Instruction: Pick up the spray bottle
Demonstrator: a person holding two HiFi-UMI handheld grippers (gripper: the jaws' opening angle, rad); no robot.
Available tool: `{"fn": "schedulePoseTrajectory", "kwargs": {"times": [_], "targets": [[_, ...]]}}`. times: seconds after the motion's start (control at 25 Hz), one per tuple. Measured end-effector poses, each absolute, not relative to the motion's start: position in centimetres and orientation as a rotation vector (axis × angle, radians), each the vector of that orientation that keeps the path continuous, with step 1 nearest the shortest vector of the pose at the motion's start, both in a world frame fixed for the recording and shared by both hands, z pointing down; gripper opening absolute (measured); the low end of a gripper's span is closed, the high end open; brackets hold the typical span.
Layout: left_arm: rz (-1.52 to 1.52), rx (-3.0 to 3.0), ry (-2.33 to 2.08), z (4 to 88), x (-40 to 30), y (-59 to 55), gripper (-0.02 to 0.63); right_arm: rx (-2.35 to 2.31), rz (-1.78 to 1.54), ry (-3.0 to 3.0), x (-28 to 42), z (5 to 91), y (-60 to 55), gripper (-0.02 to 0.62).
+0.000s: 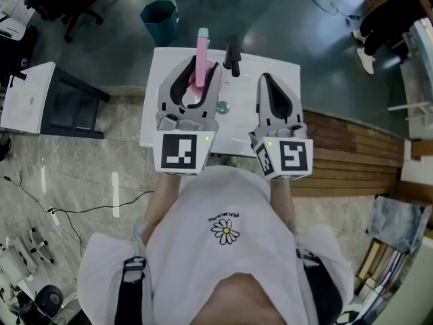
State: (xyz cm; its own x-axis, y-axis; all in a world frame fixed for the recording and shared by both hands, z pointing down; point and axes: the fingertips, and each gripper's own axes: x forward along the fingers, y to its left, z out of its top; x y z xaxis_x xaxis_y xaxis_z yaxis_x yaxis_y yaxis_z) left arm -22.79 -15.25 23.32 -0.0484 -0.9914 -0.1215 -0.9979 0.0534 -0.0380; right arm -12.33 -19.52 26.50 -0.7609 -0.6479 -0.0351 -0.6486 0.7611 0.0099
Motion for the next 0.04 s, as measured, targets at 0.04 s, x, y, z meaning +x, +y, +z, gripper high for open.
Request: {"fn": "schedulePoseTrajectory", "kwargs": {"times": [0.04], "targets": [[0.084,-2.085,2.194,23.37,-22.80,-15.24,0.155,-1.076,0.032,2.921,-12.35,26.52,-19.51,0.029]]}}
